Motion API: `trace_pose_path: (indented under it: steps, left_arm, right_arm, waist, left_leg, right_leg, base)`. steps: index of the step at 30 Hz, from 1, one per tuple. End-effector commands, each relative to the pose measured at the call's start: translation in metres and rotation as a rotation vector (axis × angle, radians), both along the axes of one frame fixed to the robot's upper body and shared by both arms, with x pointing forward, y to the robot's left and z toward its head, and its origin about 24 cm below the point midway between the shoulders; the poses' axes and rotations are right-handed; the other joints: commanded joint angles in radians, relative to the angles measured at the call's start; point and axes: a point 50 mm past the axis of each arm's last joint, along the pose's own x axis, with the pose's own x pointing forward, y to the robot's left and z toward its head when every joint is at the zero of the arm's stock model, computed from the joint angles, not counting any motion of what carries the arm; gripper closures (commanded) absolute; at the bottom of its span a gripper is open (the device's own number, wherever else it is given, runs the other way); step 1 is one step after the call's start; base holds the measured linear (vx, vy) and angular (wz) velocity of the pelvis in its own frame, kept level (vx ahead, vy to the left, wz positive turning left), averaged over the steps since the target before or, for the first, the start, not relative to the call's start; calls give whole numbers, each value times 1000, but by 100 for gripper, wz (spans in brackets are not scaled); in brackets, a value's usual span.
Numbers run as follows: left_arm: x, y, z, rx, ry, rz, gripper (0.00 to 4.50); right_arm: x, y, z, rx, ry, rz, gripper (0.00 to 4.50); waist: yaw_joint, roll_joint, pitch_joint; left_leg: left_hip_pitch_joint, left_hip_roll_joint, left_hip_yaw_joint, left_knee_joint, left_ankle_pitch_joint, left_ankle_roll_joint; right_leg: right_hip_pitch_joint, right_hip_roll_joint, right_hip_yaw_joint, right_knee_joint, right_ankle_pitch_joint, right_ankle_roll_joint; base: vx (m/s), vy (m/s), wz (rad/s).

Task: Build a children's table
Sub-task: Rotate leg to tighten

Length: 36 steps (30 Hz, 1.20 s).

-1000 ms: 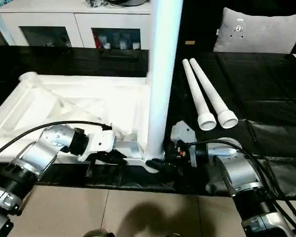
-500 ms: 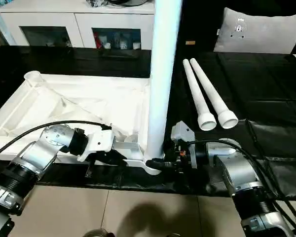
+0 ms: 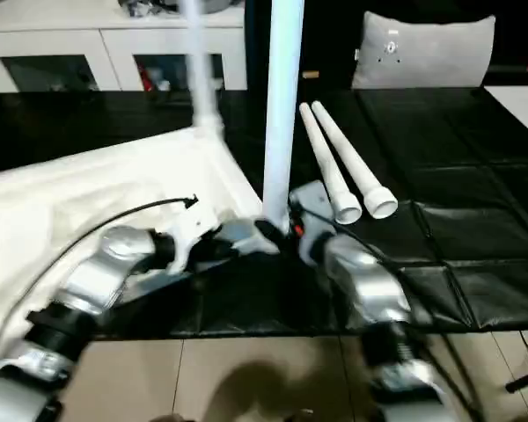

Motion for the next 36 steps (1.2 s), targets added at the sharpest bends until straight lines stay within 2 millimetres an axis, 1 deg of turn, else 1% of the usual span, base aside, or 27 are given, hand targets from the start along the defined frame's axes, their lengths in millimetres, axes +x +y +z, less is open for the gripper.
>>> trace_pose_path:
  steps: [1,2,4,5,6,9,10,11,12,13,15,16,17,20,22,23,24,25,26,27,28,29,30,32,33,35,36]
  left_arm:
    - [4,-20,23,-57,-103,8,450]
    - [4,-21,24,-59,-111,17,450]
    - [5,-19,25,-44,-122,22,450]
    - [6,-17,25,-34,-129,25,450]
    - [6,-15,25,-29,-130,26,450]
    - [7,-7,24,-4,-134,26,450]
    - [7,-5,24,1,-133,23,450]
    - [7,-1,23,12,-133,12,450]
    - [7,2,22,22,-133,-1,450]
    - [7,2,22,22,-133,-1,450]
    - [7,6,22,35,-135,-33,450]
    - [6,10,20,58,-132,-77,450]
    - [5,12,19,73,-124,-101,450]
    - [2,19,16,103,-103,-173,450]
    - [0,23,15,119,-97,-223,450]
    - [-2,28,14,137,-83,-283,450]
    - [-3,29,14,140,-89,-320,450]
    - [-5,30,14,139,-91,-359,450]
    - [-7,31,14,142,-93,-394,450]
    - [-8,32,14,149,-95,-422,450]
    - [-8,33,14,158,-97,-442,450]
    - [-8,33,14,165,-100,-453,450]
    - [-10,35,13,178,-93,-491,450]
    - [-13,38,14,196,-73,-583,450]
    - [-13,38,14,196,-70,-596,450]
    - [-14,38,15,201,-69,-633,450]
    - [-14,39,15,203,-69,-643,450]
  right_arm:
    - [-6,30,-11,6,37,67,180]
    - [-5,31,-10,18,23,62,124]
    - [-5,30,-9,22,14,62,110]
    - [-5,29,-9,30,11,66,98]
    - [-5,27,-8,38,4,63,98]
    - [-5,20,-3,62,-44,84,63]
    - [-6,18,-2,69,-53,95,55]
    - [-7,12,0,61,-78,125,55]
    - [-9,7,2,38,-107,164,37]
    - [-9,7,2,38,-107,164,23]
    - [-13,-2,5,38,-134,222,16]
    - [-16,-13,6,21,-139,253,16]
    - [-17,-18,6,6,-139,270,5]
    - [-21,-32,8,-13,-130,342,5]
    - [-24,-40,10,-18,-121,389,5]
    - [-28,-48,13,-31,-102,460,5]
    - [-29,-50,14,-40,-99,491,5]
    - [-31,-52,15,-43,-94,520,5]
    - [-32,-54,16,-50,-87,542,5]
    - [-33,-55,16,-61,-85,561,5]
    - [-33,-56,17,-77,-88,573,5]
    - [-33,-57,17,-87,-92,580,5]
    - [-35,-56,16,-110,-90,619,5]
    - [-40,-53,14,-152,-73,735,5]
    - [-41,-53,14,-156,-71,752,5]
    - [-43,-51,13,-154,-51,783,5]
    - [-43,-51,12,-151,-45,793,23]
  waist:
    - [8,-14,-71]
    - [12,-12,-73]
    - [14,-11,-75]
    - [14,-15,-76]
    - [15,-14,-75]
    - [15,-14,-73]
    - [16,-10,-73]
    - [14,-12,-73]
    - [16,-13,-73]
    - [17,-9,-73]
    - [21,-12,-73]
    - [22,-12,-73]
    - [22,-11,-74]
    - [24,-6,-73]
    - [27,-8,-73]
    - [29,-6,-73]
    - [32,-10,-73]
    - [35,-9,-73]
    - [37,-14,-72]
    - [40,-12,-72]
    - [43,-19,-71]
    - [48,-15,-70]
    - [52,-15,-70]
    - [57,-18,-70]
    - [56,-17,-70]
    - [58,-19,-70]
    - [60,-18,-70]
  left_leg:
    - [-2,32,-7,-65,-117,47]
    - [-3,32,-6,-63,-101,62]
    - [-4,33,-7,-62,-84,71]
    - [-5,33,-7,-62,-72,82]
    - [-5,32,-6,-61,-75,90]
    - [-4,33,-5,-61,-101,92]
    - [-4,33,-5,-62,-107,91]
    - [-4,33,-6,-63,-111,89]
    - [-3,33,-6,-62,-117,88]
    - [-2,34,-6,-62,-121,87]
    - [-4,33,-5,-61,-119,93]
    - [-3,33,-6,-61,-118,95]
    - [-4,34,-7,-61,-110,100]
    - [-2,34,-5,-59,-122,105]
    - [-1,36,-6,-60,-126,106]
    - [0,37,-6,-60,-127,106]
    - [0,38,-5,-60,-127,109]
    - [0,38,-6,-60,-124,112]
    - [0,39,-4,-59,-125,115]
    - [0,39,-4,-59,-124,115]
    - [0,40,-2,-60,-129,113]
    - [2,41,-3,-61,-132,108]
    - [4,42,-2,-61,-136,102]
    - [2,42,-2,-61,-135,99]
    - [2,43,-1,-62,-134,99]
    - [3,43,-1,-61,-136,100]
    - [2,43,-1,-62,-133,99]
  right_leg:
    - [57,-66,43,-80,-235,-195]
    - [59,-65,44,-76,-191,-200]
    - [61,-63,43,-71,-147,-208]
    - [62,-62,43,-65,-106,-218]
    - [62,-63,43,-65,-98,-222]
    - [62,-65,44,-69,-128,-220]
    - [62,-65,43,-70,-134,-219]
    - [62,-63,43,-70,-138,-217]
    - [62,-64,43,-72,-142,-216]
    - [62,-64,43,-71,-144,-215]
    - [64,-63,44,-72,-130,-214]
    - [65,-63,43,-71,-128,-214]
    - [65,-62,44,-68,-118,-214]
    - [62,-63,43,-70,-123,-224]
    - [63,-63,44,-68,-121,-227]
    - [61,-62,43,-69,-121,-232]
    - [62,-61,44,-67,-113,-232]
    - [62,-62,43,-66,-110,-234]
    - [62,-62,44,-67,-110,-236]
    - [60,-63,43,-66,-117,-237]
    - [60,-63,44,-67,-136,-233]
    - [57,-65,43,-68,-158,-228]
    - [55,-66,44,-69,-170,-225]
    - [56,-67,44,-68,-178,-220]
    - [55,-65,45,-67,-171,-221]
    - [54,-65,44,-66,-163,-226]
    - [55,-65,45,-65,-165,-225]
  base:
    - [0,0,0]
    - [0,0,0]
    - [0,0,0]
    - [0,0,0]
    - [0,0,0]
    - [0,0,0]
    - [0,0,0]
    - [0,0,0]
    - [0,0,0]
    - [0,0,0]
    - [0,0,0]
    - [0,0,0]
    - [0,0,0]
    - [0,0,0]
    - [0,0,0]
    - [0,0,0]
    - [0,0,0]
    - [0,0,0]
    - [0,0,0]
    - [0,0,0]
    - [0,0,0]
    - [0,0,0]
    - [0,0,0]
    - [0,0,0]
    - [0,0,0]
    - [0,0,0]
    - [0,0,0]
